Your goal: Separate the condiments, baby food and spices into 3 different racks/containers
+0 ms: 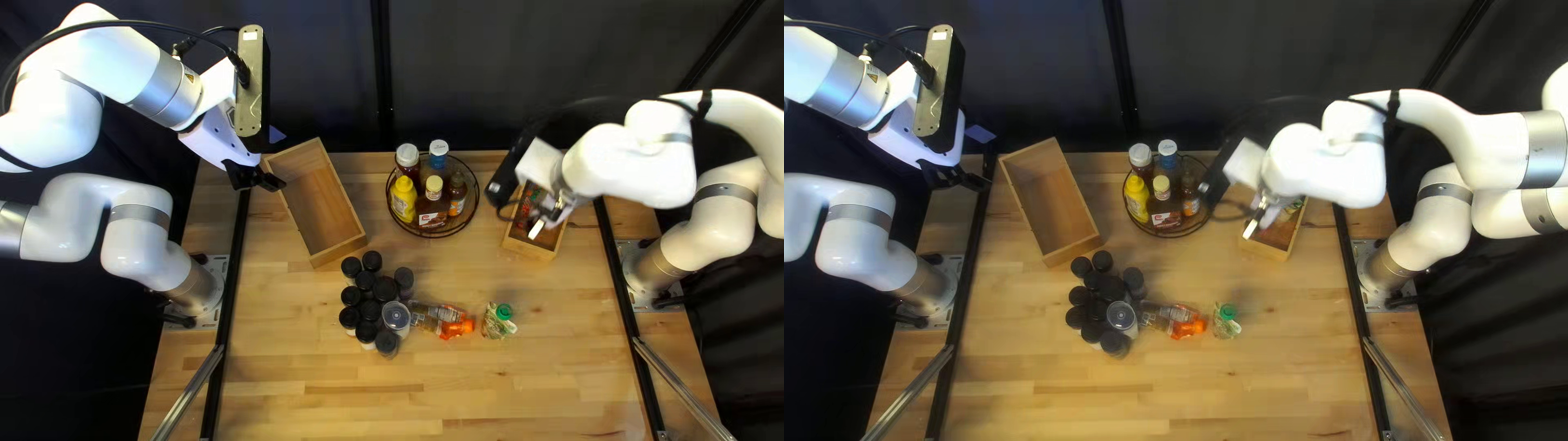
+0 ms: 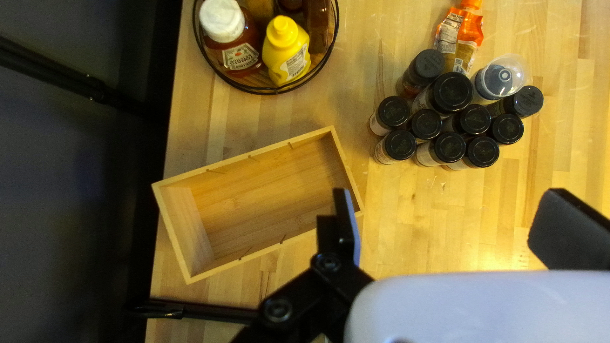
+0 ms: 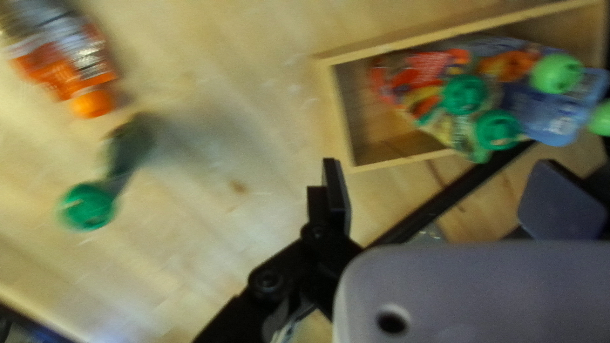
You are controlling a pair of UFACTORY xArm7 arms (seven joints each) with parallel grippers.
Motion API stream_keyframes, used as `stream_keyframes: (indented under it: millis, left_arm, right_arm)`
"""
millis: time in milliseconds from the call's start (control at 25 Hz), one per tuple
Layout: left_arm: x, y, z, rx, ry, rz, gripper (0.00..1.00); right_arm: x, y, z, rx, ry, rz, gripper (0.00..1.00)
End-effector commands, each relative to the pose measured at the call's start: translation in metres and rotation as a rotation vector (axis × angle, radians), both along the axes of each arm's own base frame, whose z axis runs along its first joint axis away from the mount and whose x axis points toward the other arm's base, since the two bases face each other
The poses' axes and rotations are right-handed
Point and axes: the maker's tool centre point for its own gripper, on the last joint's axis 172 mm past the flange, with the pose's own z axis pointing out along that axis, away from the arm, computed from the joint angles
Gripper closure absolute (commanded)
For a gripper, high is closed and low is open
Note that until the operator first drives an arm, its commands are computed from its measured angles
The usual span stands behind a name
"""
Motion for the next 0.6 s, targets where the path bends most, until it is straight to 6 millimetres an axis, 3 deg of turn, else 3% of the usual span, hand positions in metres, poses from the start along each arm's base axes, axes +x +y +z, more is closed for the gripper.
stream_keyframes:
  millis: [40, 240, 600]
  left_arm:
    - [0.0, 0.0, 0.0, 0.0, 0.0, 0.0, 0.0]
    - [0.0, 0.0, 0.0, 0.0, 0.0, 0.0, 0.0]
    - [0.0, 0.0, 0.0, 0.0, 0.0, 0.0, 0.0]
  right_arm:
    - [0.03, 0.055, -0.004, 0.037, -0.002, 0.065, 0.0]
    - [0.047, 0.086, -0.019, 0.053, 0.015, 0.103, 0.0]
    - [0.05, 0.107, -0.062, 0.068, 0.058, 0.1, 0.0]
